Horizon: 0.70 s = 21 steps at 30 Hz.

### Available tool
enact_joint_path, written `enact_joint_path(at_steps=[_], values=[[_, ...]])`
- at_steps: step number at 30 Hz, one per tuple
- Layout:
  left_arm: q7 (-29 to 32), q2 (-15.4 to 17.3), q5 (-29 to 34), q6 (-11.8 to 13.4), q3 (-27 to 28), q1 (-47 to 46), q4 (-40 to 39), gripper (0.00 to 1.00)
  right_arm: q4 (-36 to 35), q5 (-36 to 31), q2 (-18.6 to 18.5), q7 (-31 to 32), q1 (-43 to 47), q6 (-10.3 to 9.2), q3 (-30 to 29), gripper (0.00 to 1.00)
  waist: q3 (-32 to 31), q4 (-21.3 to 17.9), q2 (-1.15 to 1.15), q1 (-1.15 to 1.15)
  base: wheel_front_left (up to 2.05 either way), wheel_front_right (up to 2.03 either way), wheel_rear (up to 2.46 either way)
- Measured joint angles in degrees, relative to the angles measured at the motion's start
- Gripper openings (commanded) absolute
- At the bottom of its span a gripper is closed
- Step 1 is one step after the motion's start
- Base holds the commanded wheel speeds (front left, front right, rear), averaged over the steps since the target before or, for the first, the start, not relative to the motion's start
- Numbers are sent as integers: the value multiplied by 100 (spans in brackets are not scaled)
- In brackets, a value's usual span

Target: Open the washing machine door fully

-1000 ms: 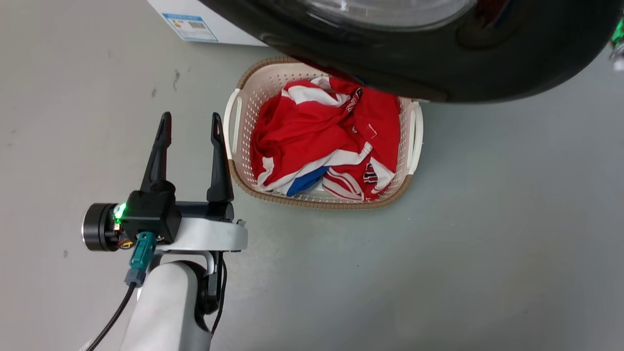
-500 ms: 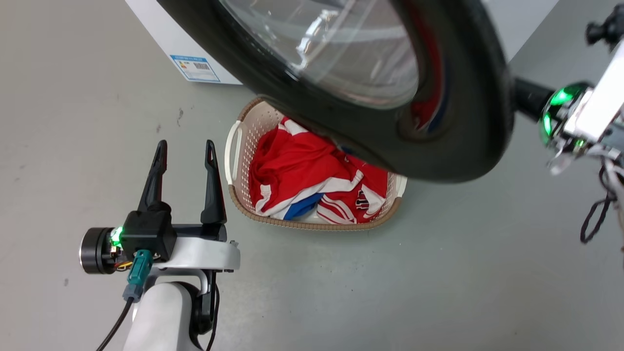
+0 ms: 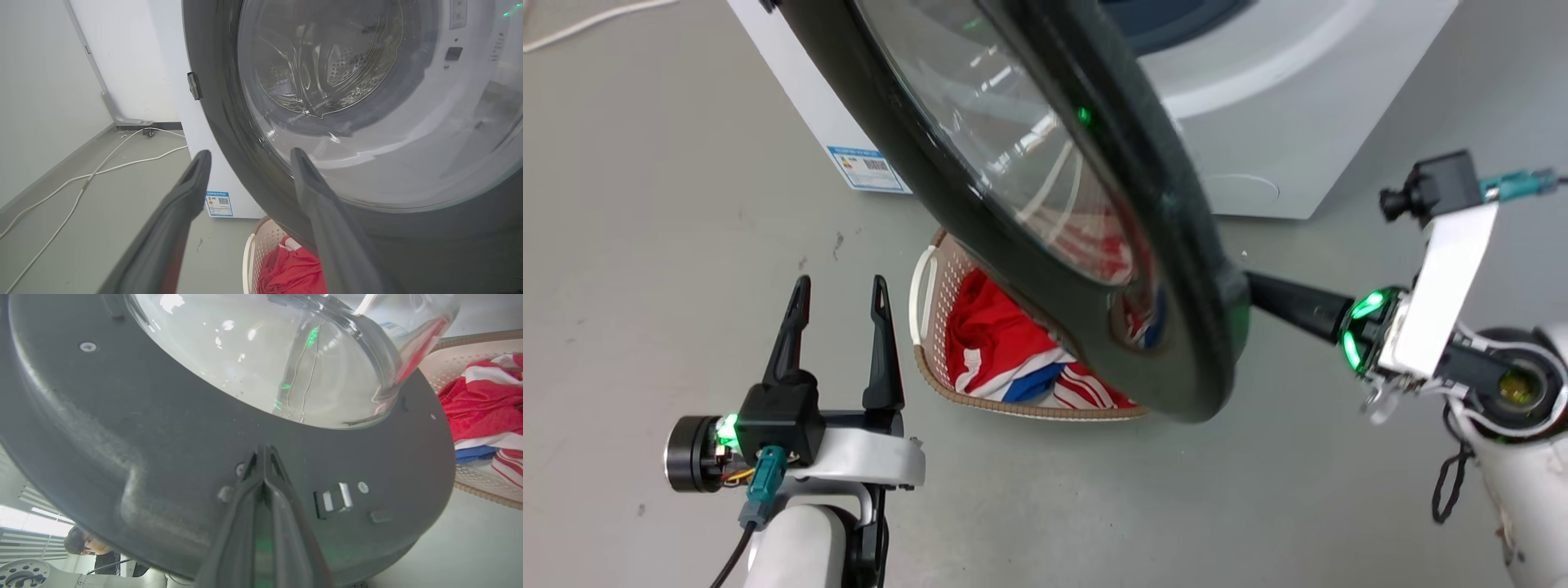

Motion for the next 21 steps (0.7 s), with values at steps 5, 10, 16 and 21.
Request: enact_joint_path(at_steps=[5,10,16,21], values=[[0,0,-21,24,-30,89,-2,100,-167,81,99,-10,307,0,60,0,-120,46,0,0,0,0,0],[0,0,-60,37,-81,108,1,100,-333,97,225,-20,554,0,191,0,-167,83,0,0,0,0,0],[0,0,-58,36,-90,154,21,100,-464,115,460,-68,809,0,376,0,-251,105,0,0,0,0,0],[0,0,-44,23,-62,205,34,100,-506,100,652,-93,962,0,541,0,-314,98,0,0,0,0,0]])
